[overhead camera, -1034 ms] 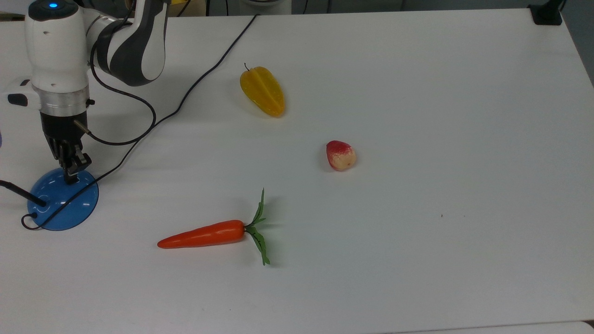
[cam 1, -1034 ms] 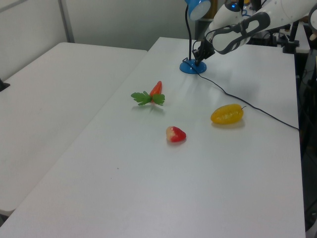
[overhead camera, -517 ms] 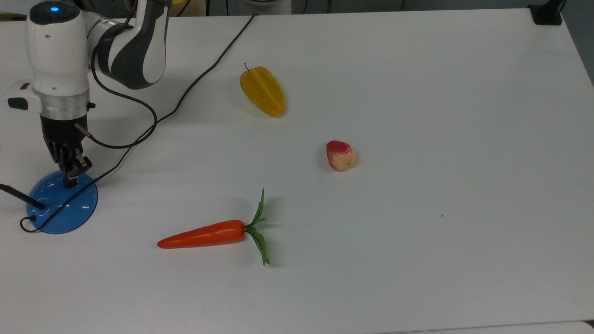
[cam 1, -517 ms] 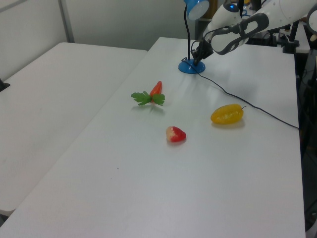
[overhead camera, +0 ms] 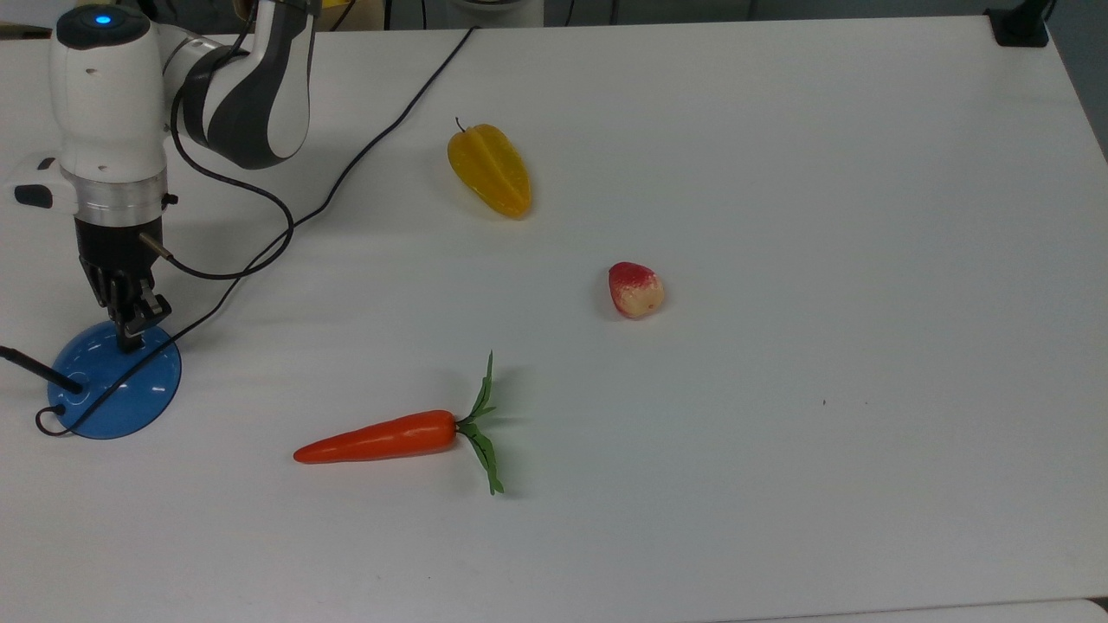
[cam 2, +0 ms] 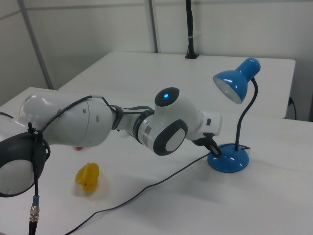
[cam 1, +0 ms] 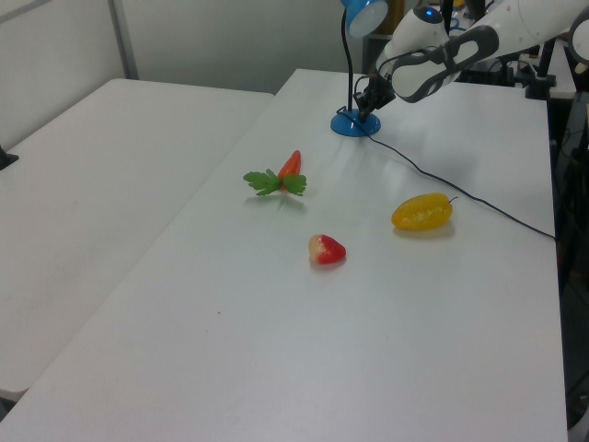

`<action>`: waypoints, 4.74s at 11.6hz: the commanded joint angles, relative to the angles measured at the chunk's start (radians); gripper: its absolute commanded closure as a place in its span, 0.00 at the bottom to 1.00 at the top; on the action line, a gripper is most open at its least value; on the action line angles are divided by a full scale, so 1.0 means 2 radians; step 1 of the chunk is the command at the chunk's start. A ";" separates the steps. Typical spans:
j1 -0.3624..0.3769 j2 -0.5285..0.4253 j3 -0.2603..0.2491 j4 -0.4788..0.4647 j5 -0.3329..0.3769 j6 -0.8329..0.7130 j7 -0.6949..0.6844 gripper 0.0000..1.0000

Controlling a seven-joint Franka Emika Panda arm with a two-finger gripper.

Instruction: Turn on desk lamp

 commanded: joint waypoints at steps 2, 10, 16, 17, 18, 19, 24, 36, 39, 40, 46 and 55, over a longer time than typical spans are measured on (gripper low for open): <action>0.003 0.018 -0.003 0.020 0.001 0.008 0.007 1.00; 0.001 0.018 -0.003 0.029 0.012 0.008 0.007 1.00; 0.000 0.019 -0.003 0.027 0.012 0.010 0.007 1.00; 0.000 0.020 -0.003 0.026 0.012 0.011 0.007 1.00; 0.000 0.021 -0.004 0.026 0.012 0.012 0.008 1.00; 0.000 0.026 -0.004 0.027 0.013 0.013 0.008 1.00; 0.000 0.031 -0.004 0.028 0.016 0.015 0.008 1.00; 0.059 -0.169 -0.003 -0.110 0.012 -0.126 -0.001 1.00; 0.105 -0.229 -0.024 -0.122 0.011 -0.262 -0.051 0.98; 0.123 -0.246 -0.033 -0.122 0.011 -0.309 -0.071 0.92; 0.219 -0.336 -0.073 -0.169 0.011 -0.459 -0.148 0.24; 0.142 -0.346 0.015 -0.101 0.016 -0.569 -0.174 0.00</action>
